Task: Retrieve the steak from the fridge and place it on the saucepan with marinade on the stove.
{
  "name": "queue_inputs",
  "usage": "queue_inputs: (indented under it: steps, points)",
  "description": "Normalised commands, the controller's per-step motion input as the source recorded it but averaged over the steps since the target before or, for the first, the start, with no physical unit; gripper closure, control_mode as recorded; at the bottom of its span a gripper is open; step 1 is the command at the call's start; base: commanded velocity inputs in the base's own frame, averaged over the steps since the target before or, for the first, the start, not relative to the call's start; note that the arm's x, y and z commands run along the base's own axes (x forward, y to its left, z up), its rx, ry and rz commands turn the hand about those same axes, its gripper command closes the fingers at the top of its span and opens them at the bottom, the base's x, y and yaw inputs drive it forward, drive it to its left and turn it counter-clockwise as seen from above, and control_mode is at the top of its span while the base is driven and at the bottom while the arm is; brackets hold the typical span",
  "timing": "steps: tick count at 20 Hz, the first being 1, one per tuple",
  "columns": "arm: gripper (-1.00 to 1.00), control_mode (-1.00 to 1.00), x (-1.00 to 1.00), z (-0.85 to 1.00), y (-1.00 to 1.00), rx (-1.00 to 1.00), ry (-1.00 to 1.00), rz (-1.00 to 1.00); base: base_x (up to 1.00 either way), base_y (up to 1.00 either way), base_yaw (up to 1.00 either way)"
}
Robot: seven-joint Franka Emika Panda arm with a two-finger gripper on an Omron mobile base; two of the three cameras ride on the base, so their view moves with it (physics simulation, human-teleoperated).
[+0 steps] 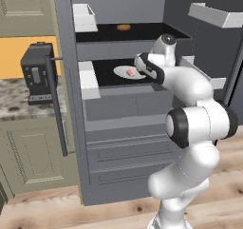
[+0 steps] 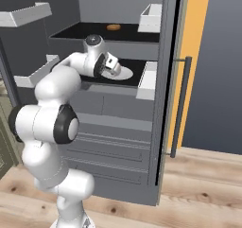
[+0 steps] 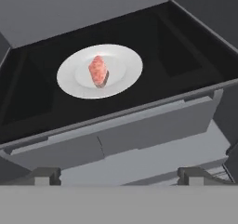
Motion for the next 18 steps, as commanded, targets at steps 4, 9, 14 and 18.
queue_inputs:
  steps: [4, 9, 14, 18]
  points:
    - [-1.00, -1.00, 0.29, -0.60, 0.00, -0.12, -0.20, 0.04, 0.00, 0.00, 0.00]
    - [-1.00, -1.00, 0.21, -0.46, 0.00, -0.06, -0.14, 0.04, 0.00, 0.00, 0.00]
    - [-1.00, -1.00, 0.41, -0.04, 0.00, 0.00, -0.03, 0.04, 0.00, 0.00, 0.00]
    - [-1.00, -1.00, 0.49, 0.00, 0.00, 0.00, 0.00, 0.02, 0.00, 0.00, 0.00]
